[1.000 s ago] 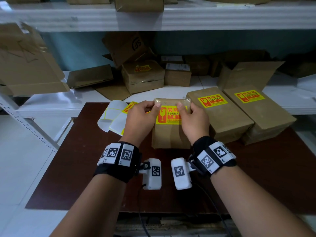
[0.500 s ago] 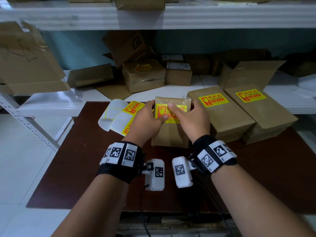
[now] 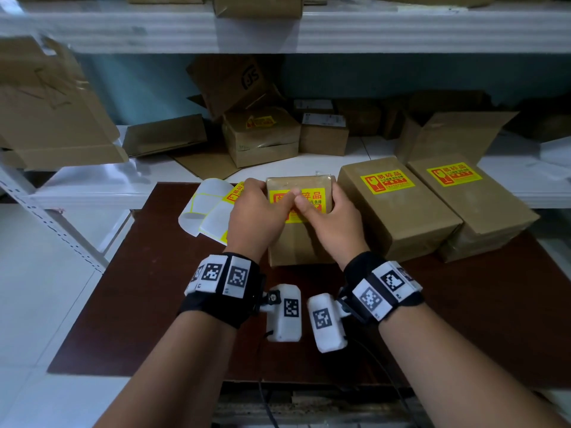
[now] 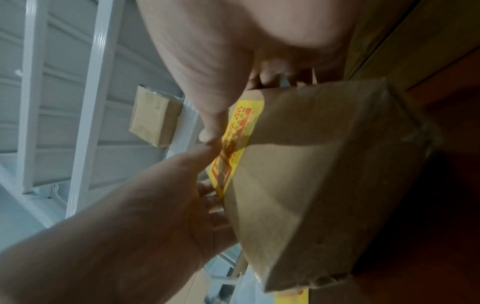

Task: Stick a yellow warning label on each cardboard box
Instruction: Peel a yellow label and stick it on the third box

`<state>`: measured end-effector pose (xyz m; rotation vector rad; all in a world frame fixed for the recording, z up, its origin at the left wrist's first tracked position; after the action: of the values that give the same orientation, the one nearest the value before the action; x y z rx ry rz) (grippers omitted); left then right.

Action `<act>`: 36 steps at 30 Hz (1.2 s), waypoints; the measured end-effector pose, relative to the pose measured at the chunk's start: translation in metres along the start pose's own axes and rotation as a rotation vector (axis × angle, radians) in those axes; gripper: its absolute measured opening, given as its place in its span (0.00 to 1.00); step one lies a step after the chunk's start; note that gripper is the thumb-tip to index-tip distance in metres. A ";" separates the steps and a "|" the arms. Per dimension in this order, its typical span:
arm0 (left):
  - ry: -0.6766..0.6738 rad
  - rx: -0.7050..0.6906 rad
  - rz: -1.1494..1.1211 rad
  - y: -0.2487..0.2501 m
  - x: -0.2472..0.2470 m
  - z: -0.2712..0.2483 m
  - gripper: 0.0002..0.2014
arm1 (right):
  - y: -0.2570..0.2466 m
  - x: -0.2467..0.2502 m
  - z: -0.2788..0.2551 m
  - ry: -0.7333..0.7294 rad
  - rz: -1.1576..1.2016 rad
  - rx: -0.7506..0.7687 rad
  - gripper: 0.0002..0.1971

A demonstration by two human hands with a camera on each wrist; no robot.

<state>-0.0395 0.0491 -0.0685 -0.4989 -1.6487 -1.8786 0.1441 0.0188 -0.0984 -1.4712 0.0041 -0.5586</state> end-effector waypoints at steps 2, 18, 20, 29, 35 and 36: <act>0.029 -0.012 0.020 0.000 0.004 -0.001 0.26 | 0.000 -0.003 -0.001 0.002 -0.004 0.027 0.51; -0.213 -0.093 -0.256 0.009 -0.010 -0.001 0.24 | 0.003 0.013 0.009 -0.016 0.119 0.009 0.35; -0.272 -0.144 -0.250 0.013 -0.014 -0.005 0.25 | 0.003 0.016 0.008 0.003 0.126 0.018 0.31; -0.488 -0.120 -0.311 0.012 -0.015 -0.010 0.32 | 0.007 0.009 0.009 -0.082 0.023 -0.010 0.38; -0.502 -0.113 -0.394 0.018 -0.015 -0.012 0.33 | -0.006 0.011 -0.002 -0.016 0.086 -0.025 0.48; -0.497 -0.103 -0.406 0.018 -0.015 -0.011 0.33 | -0.009 0.012 -0.004 0.001 0.055 -0.016 0.50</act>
<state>-0.0155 0.0396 -0.0657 -0.7690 -2.1035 -2.2723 0.1498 0.0111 -0.0870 -1.4821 0.0497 -0.5150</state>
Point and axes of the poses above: each hand's wrist, its own z-axis towards the middle knuckle, its own x-axis out of the back of the hand, y = z × x, the point moved 10 cm from there along z, towards the middle knuckle, and after that the axes turned 6 degrees about z, right-handed, at the moved point
